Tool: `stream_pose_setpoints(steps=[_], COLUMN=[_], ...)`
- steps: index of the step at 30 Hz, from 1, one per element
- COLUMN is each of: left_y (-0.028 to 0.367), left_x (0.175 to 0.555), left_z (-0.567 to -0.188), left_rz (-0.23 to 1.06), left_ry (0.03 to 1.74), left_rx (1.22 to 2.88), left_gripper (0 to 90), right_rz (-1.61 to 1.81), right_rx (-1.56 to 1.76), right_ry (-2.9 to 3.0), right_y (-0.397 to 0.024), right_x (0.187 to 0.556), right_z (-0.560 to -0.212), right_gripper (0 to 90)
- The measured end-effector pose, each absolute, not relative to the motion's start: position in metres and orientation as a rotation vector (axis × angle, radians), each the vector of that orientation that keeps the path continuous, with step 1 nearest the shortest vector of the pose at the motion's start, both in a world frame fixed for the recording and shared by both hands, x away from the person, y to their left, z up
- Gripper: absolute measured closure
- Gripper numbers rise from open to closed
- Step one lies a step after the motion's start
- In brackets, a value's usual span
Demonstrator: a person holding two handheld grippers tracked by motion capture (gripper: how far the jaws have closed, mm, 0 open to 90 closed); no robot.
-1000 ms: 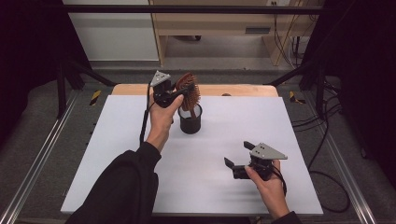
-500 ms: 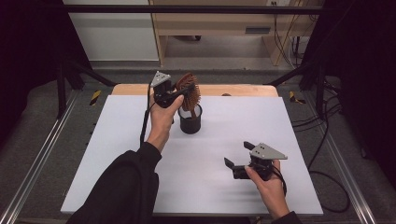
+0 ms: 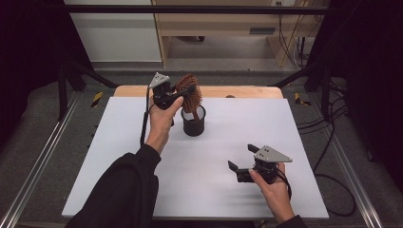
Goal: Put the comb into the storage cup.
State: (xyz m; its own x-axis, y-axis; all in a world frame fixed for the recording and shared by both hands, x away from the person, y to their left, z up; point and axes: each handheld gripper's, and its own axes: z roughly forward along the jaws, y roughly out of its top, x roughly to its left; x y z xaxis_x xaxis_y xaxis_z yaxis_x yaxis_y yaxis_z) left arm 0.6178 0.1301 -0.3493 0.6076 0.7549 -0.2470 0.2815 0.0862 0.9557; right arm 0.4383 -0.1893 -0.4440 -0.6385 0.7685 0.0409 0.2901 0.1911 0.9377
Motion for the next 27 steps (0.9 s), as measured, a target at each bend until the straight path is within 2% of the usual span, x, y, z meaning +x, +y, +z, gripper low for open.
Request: stream_pose_setpoints(steps=[27], left_y=[0.149], left_x=[0.631], left_z=[-0.355], left_rz=[0.433], left_ry=[0.940], left_rx=[1.512], left_gripper=[45.7], right_rz=[1.441], right_rx=[0.991], right_ry=[2.046], right_y=[-0.188], right_x=[0.439], right_z=[-0.447], right_gripper=[4.2])
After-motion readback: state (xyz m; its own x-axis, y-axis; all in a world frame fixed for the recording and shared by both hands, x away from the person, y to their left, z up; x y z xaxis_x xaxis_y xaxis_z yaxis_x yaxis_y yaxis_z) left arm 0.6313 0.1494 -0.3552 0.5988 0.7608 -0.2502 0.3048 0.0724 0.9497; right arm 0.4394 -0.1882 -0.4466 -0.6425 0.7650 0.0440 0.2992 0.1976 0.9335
